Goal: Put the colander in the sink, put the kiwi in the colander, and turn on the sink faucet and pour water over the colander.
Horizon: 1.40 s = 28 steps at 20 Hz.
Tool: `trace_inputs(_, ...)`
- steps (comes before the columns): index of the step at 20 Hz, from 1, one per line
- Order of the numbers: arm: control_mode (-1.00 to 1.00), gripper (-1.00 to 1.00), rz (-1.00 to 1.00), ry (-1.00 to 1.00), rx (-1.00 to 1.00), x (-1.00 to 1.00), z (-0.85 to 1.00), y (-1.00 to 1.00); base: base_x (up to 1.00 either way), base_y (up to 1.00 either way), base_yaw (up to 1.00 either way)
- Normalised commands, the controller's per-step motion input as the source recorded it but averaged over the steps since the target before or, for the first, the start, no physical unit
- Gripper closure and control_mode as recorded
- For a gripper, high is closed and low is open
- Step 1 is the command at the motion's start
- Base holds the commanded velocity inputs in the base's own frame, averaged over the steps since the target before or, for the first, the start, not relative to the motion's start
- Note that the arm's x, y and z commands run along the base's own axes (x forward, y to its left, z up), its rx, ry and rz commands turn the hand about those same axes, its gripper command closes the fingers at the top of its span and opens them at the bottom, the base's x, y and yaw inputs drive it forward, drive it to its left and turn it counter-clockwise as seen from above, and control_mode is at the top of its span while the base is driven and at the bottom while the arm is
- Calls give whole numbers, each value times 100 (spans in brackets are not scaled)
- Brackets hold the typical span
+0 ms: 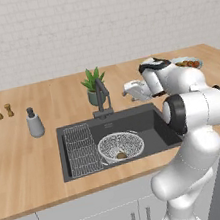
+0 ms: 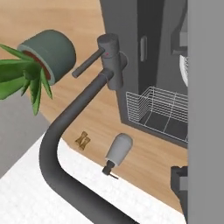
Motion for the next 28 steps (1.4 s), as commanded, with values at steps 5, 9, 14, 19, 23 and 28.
trace_inputs(5, -100, -100, 0, -23, 0, 0, -46, 34, 0, 0, 0)
trace_inputs(9, -100, -100, 0, -26, -1, 0, -35, 37, 0, 0, 0)
trace_inputs(14, -100, -100, 0, -6, 0, 43, -14, 13, 0, 0, 0)
trace_inputs(19, -100, -100, 0, 0, 0, 67, -10, 0, 0, 0, 0)
trace_inputs(23, -100, -100, 0, 0, 0, 58, -9, 0, 0, 0, 0)
trace_inputs(28, -100, -100, 0, 0, 0, 43, -18, 0, 0, 0, 0)
